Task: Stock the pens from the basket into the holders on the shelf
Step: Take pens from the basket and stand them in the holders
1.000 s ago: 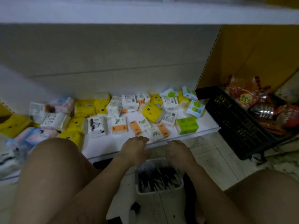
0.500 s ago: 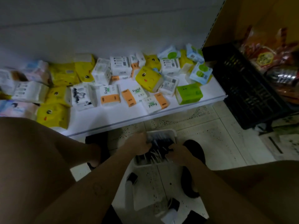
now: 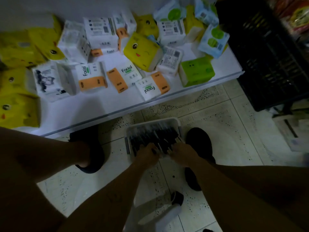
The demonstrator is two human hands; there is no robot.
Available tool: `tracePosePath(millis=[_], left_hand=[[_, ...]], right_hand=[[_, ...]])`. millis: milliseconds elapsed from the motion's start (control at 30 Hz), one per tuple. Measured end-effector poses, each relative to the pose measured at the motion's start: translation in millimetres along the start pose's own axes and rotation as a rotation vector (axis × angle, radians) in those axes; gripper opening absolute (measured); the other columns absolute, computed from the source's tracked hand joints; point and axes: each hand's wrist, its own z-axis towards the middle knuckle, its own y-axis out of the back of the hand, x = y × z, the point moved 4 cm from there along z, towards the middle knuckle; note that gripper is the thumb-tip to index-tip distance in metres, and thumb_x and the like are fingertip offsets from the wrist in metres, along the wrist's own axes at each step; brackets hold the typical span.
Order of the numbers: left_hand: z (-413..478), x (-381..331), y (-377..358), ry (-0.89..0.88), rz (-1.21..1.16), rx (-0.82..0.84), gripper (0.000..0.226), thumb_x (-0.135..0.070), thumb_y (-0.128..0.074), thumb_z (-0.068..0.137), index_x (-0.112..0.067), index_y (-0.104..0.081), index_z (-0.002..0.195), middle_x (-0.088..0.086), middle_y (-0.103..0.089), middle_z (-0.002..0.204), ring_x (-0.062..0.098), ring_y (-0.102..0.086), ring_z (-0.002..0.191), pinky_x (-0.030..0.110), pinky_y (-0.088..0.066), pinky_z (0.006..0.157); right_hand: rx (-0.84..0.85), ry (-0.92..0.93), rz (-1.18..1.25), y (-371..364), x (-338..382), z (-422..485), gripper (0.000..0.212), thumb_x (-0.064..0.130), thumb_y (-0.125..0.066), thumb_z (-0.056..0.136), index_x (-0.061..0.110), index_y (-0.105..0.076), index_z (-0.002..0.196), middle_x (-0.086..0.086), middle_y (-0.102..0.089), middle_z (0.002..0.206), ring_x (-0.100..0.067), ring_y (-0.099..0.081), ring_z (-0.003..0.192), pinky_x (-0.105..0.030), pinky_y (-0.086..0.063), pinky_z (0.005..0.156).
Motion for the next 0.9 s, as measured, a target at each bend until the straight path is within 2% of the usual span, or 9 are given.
tracePosePath(millis=[133,200,267,367,467,600,733,833,900], left_hand=[[7.1,-0.6,-0.2,0.013,-0.014,0.056,0.031,-0.021,-0.043,0.101,-0.008,-0.049,0.129,0.017,-0.061,0.116,0.031,-0.06,0.098,0.035,-0.048,0.078],[10.0,0.9,2.2,0.027,0.021,0.068,0.031,-0.021,-0.04,0.102,-0.006,-0.054,0.124,0.019,-0.063,0.113,0.032,-0.061,0.101,0.037,-0.049,0.081],[11.9,4.0,3.6,0.054,-0.001,0.081,0.032,-0.021,-0.041,0.101,-0.001,-0.057,0.12,0.023,-0.063,0.113,0.034,-0.061,0.104,0.039,-0.049,0.084],[14.8,12.5,3.0,0.096,-0.131,0.035,0.03,-0.021,-0.051,0.096,0.004,-0.064,0.107,0.023,-0.064,0.097,0.033,-0.061,0.091,0.039,-0.048,0.076],[13.3,25.5,1.0,0.152,-0.277,-0.075,0.021,-0.015,-0.051,0.095,-0.001,-0.065,0.103,0.015,-0.063,0.086,0.022,-0.055,0.074,0.031,-0.047,0.066],[6.3,29.7,0.5,0.124,-0.379,-0.143,0.011,-0.013,-0.052,0.094,-0.012,-0.062,0.099,0.012,-0.066,0.094,0.018,-0.058,0.075,0.025,-0.045,0.059],[0.2,22.8,8.2,0.049,-0.443,-0.136,0.042,-0.006,-0.054,0.091,-0.018,-0.05,0.131,0.012,-0.061,0.121,0.029,-0.062,0.102,0.037,-0.053,0.083],[-9.8,17.8,14.8,-0.036,-0.515,-0.124,0.067,-0.007,-0.056,0.092,-0.021,-0.025,0.15,0.009,-0.053,0.137,0.029,-0.059,0.114,0.042,-0.052,0.093],[-17.1,17.6,20.0,-0.065,-0.525,-0.161,0.071,-0.012,-0.06,0.092,-0.023,-0.022,0.151,0.006,-0.05,0.14,0.028,-0.055,0.121,0.047,-0.049,0.098]], right_hand=[[-0.121,0.052,0.036,-4.1,14.2,14.1,0.026,0.015,-0.047,0.098,0.004,-0.063,0.081,-0.012,-0.052,0.075,-0.021,-0.043,0.062,-0.029,-0.034,0.057],[-0.133,0.068,-0.012,-14.5,18.1,16.8,0.026,0.017,-0.044,0.1,0.007,-0.066,0.093,-0.011,-0.059,0.088,-0.019,-0.049,0.073,-0.027,-0.036,0.066],[-0.133,0.082,-0.039,-25.3,15.7,17.7,0.027,0.02,-0.042,0.1,0.01,-0.066,0.108,-0.01,-0.061,0.109,-0.022,-0.054,0.1,-0.029,-0.044,0.083],[-0.118,0.074,-0.101,-34.9,7.9,20.2,0.028,0.023,-0.043,0.098,0.016,-0.065,0.114,-0.005,-0.057,0.122,-0.02,-0.047,0.119,-0.031,-0.041,0.101],[-0.103,0.076,-0.157,-37.7,6.0,23.1,0.029,0.023,-0.043,0.096,0.015,-0.065,0.114,-0.004,-0.056,0.124,-0.021,-0.046,0.122,-0.032,-0.037,0.104],[-0.039,0.059,-0.177,-35.5,9.6,24.1,0.028,0.019,-0.042,0.096,0.01,-0.067,0.104,-0.008,-0.062,0.112,-0.025,-0.055,0.111,-0.032,-0.047,0.094],[0.097,0.009,-0.164,-31.5,16.9,27.5,0.015,0.013,-0.046,0.094,0.007,-0.059,0.089,-0.011,-0.05,0.083,-0.033,-0.056,0.107,-0.037,-0.044,0.09],[0.111,-0.022,-0.183,-32.1,18.6,29.4,0.022,0.012,-0.05,0.093,0.001,-0.063,0.107,-0.02,-0.055,0.117,-0.036,-0.047,0.12,-0.041,-0.037,0.103],[0.109,-0.042,-0.208,-30.8,17.4,29.5,0.029,0.014,-0.05,0.095,0.001,-0.059,0.12,-0.021,-0.048,0.132,-0.036,-0.043,0.126,-0.042,-0.033,0.108]])
